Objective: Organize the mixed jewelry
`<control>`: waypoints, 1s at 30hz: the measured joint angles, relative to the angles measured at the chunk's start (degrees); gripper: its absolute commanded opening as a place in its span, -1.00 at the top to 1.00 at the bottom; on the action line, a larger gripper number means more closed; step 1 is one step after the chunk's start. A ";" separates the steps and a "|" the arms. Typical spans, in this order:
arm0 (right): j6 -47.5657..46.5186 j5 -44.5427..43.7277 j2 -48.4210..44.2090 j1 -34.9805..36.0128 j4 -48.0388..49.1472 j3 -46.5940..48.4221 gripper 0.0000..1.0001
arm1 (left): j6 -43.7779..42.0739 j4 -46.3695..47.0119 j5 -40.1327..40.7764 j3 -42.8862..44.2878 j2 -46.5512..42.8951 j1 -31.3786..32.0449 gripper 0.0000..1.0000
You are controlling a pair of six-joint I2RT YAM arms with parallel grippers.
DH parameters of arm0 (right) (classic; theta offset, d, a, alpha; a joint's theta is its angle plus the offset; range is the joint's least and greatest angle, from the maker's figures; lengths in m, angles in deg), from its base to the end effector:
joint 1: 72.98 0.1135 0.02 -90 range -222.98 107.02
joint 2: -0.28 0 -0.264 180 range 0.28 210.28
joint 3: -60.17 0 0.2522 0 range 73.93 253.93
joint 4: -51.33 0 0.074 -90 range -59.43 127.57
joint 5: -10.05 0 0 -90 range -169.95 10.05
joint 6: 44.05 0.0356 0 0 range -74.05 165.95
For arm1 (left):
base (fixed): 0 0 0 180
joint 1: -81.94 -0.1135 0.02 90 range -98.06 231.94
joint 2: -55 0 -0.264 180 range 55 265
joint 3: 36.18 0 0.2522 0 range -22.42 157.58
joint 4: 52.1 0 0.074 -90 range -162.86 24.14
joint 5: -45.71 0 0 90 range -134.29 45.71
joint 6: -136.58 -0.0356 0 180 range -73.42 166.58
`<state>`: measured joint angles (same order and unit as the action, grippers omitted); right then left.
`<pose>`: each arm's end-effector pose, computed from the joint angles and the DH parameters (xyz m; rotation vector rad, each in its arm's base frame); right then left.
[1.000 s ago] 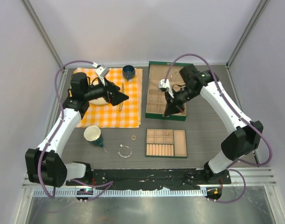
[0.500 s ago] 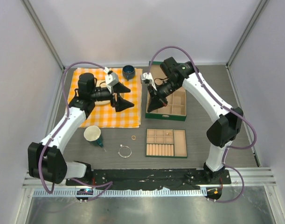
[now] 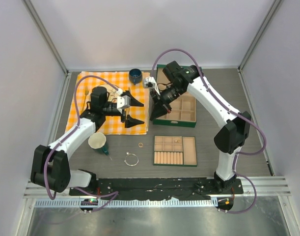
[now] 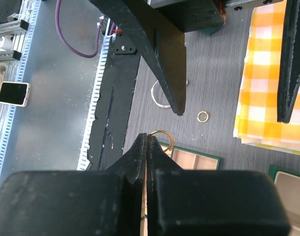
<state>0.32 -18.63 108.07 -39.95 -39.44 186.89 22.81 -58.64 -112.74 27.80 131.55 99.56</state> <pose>0.2912 0.2266 0.3601 -1.6878 1.7031 1.3647 0.2635 -0.1184 0.2869 1.3117 1.2433 -1.0428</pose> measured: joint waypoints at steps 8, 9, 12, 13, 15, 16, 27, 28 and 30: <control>0.68 0.33 2.27 0.61 -0.02 0.20 0.98 | -1.99 2.43 -1.46 -0.20 0.00 1.44 -0.36; 0.76 0.33 2.75 0.61 -0.02 0.35 0.99 | -1.99 2.56 -1.81 -0.20 0.00 1.62 -0.31; 0.81 0.33 3.50 0.66 -0.02 0.61 0.98 | -1.99 2.86 -2.54 -0.20 0.00 2.16 -0.19; 0.81 0.33 3.61 0.66 0.00 0.68 0.99 | -2.01 2.89 -2.75 -0.22 0.00 2.27 -0.18; 0.81 0.35 3.72 0.66 0.00 0.98 0.99 | -2.01 2.95 -2.99 -0.24 0.00 2.54 -0.14; 0.81 0.35 3.72 0.68 -0.04 1.16 0.98 | -2.05 3.10 -3.19 -0.31 0.00 2.64 -0.12; 0.83 0.35 3.72 0.68 -0.02 1.57 0.98 | -2.27 3.34 -3.45 -1.97 -0.02 3.72 0.02; 0.83 0.35 3.72 0.72 -0.02 1.57 0.99 | -2.27 3.32 -3.45 -1.97 -0.02 3.78 0.01; 0.81 0.35 3.72 0.72 -0.02 1.57 0.99 | -2.27 3.37 -3.45 -1.97 -0.02 3.98 0.02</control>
<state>1.13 -18.28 111.78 -39.23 -39.46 188.47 20.53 -55.27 -116.19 25.83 131.53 103.54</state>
